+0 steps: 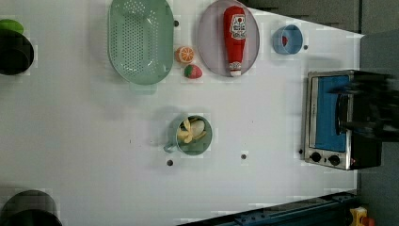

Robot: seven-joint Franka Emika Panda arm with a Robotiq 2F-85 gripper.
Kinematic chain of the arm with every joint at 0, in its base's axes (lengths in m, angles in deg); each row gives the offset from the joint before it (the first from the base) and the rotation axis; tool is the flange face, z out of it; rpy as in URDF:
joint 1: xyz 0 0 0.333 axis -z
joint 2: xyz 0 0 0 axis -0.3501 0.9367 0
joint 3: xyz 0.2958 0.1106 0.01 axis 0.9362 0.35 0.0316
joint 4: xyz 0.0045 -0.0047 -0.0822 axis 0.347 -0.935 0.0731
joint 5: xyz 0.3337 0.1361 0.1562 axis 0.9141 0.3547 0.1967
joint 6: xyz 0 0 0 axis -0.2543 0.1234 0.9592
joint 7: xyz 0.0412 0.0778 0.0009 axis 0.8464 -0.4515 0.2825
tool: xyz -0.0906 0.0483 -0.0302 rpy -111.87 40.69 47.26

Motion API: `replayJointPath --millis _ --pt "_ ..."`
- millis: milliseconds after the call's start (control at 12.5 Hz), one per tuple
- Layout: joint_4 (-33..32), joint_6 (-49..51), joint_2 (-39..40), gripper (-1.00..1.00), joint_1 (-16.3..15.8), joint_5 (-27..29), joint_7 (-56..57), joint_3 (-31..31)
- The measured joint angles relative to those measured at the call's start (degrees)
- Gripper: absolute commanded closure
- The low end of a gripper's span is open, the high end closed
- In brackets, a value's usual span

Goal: Pick Banana and place it in mug.

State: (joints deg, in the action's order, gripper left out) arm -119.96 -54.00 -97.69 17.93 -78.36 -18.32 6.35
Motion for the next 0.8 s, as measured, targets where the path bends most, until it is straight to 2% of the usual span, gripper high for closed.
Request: replayJointPath --millis 240,480,800 --pt "7.89 7.42 -0.80 -1.00 1.72 -4.84 2.79 -5.01" --pt "9.46 9.13 -1.40 -1.00 2.17 -5.63 3.22 -7.24" --pt "9.18 10.52 -0.62 -1.00 1.69 -6.78 4.22 -6.64"
